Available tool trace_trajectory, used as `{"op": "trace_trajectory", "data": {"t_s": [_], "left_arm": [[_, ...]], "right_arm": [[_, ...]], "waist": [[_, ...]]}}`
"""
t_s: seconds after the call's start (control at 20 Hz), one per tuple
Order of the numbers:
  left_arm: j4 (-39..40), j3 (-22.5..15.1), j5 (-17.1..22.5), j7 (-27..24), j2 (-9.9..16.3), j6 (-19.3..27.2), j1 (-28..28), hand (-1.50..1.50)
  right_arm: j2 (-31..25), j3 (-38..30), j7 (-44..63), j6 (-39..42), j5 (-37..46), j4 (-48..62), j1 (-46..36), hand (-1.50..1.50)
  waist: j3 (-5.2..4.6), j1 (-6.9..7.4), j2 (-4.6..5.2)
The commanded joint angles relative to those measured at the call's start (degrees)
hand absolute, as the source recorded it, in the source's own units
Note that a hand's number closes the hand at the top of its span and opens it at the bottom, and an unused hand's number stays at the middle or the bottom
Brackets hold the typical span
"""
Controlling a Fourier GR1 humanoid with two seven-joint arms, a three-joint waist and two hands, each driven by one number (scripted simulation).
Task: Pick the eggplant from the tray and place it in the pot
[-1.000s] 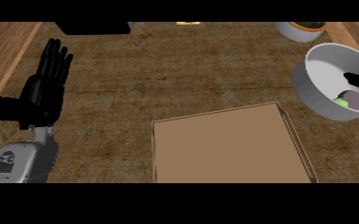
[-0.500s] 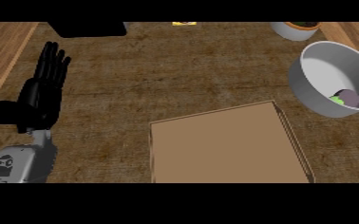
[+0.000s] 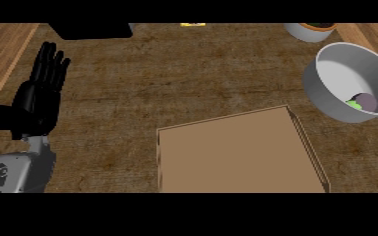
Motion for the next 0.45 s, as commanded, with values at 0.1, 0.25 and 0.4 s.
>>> {"op": "trace_trajectory", "data": {"t_s": [0.1,0.25,0.4], "left_arm": [[2.5,0.3,-1.0,-2.6,-0.9,-0.4,0.1,0.0],[-1.1,0.1,-0.1,-0.1,-1.2,-0.5,0.8,0.0],[2.7,1.7,0.7,-3.5,-0.1,-3.5,0.2,0.0]], "right_arm": [[5.3,-5.1,-2.0,-5.0,-1.0,-18.4,17.8,-1.5],[9.1,-5.9,-5.5,-5.1,-3.1,-24.3,24.7,-1.5],[13.7,-4.6,-10.2,-5.5,-4.0,-27.7,30.0,-1.5]], "waist": [[0.04,0.68,0.31],[0.12,1.2,0.22],[0.15,1.17,0.26]]}}
